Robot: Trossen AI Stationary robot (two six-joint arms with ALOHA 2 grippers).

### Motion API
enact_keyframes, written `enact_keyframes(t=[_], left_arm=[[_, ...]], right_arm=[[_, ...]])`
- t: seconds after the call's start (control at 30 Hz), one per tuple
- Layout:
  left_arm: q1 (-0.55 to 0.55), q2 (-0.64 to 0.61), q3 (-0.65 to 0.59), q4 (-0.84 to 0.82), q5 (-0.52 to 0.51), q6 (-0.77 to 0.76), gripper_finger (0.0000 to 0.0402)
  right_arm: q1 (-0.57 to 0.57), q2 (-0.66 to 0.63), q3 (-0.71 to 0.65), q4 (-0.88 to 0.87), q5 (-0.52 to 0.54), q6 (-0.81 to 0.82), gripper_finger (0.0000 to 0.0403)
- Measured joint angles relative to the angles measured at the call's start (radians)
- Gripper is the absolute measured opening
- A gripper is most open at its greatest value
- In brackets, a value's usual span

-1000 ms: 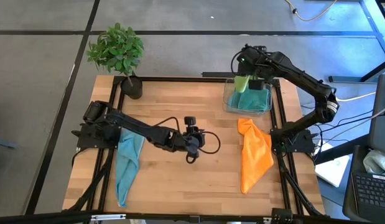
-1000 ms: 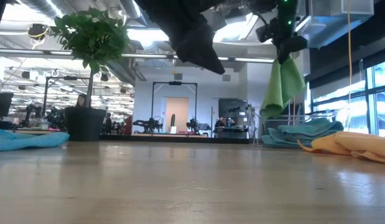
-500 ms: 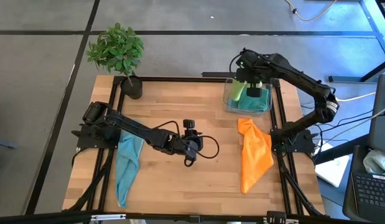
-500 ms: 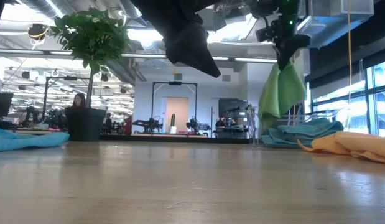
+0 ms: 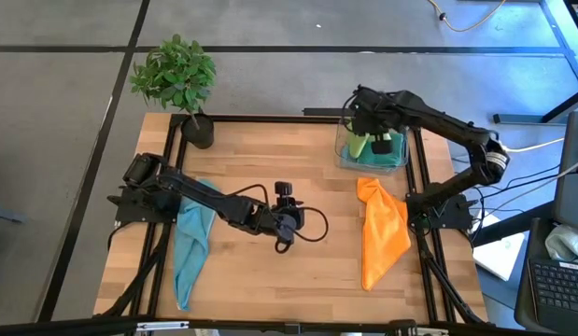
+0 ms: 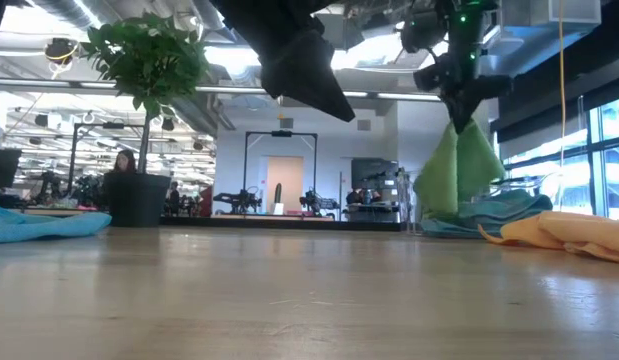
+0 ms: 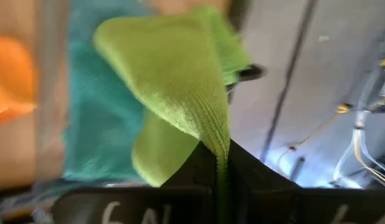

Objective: Fold microfiber towels
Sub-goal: Put the folded green microfiber towel into the transparent bin

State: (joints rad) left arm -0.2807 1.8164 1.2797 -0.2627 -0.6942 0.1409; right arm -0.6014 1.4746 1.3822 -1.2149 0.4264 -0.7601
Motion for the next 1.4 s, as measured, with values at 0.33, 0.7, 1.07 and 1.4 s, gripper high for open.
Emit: enact_keyframes(t=[0.33,0.7,1.07,1.4], left_arm=[[0.018,0.000,-0.001,-0.039,0.000,-0.024,0.0093],[-0.002,0.000,-0.001,-0.051,0.001,-0.041,0.0093],[-0.002,0.001,-0.001,-0.066,0.001,-0.051,0.0093],[0.045,0.021,-0.002,0.146,0.144,-0.083,0.0093]], right_arm=[[0.059,-0.043,0.023,0.049,-0.054,-0.066,0.0011],[0.033,-0.043,-0.272,0.242,0.472,-0.164,0.0011],[0.133,-0.102,-0.325,0.176,0.142,-0.103,0.0011],[0.133,-0.101,-0.327,0.118,0.217,0.052,0.0011]])
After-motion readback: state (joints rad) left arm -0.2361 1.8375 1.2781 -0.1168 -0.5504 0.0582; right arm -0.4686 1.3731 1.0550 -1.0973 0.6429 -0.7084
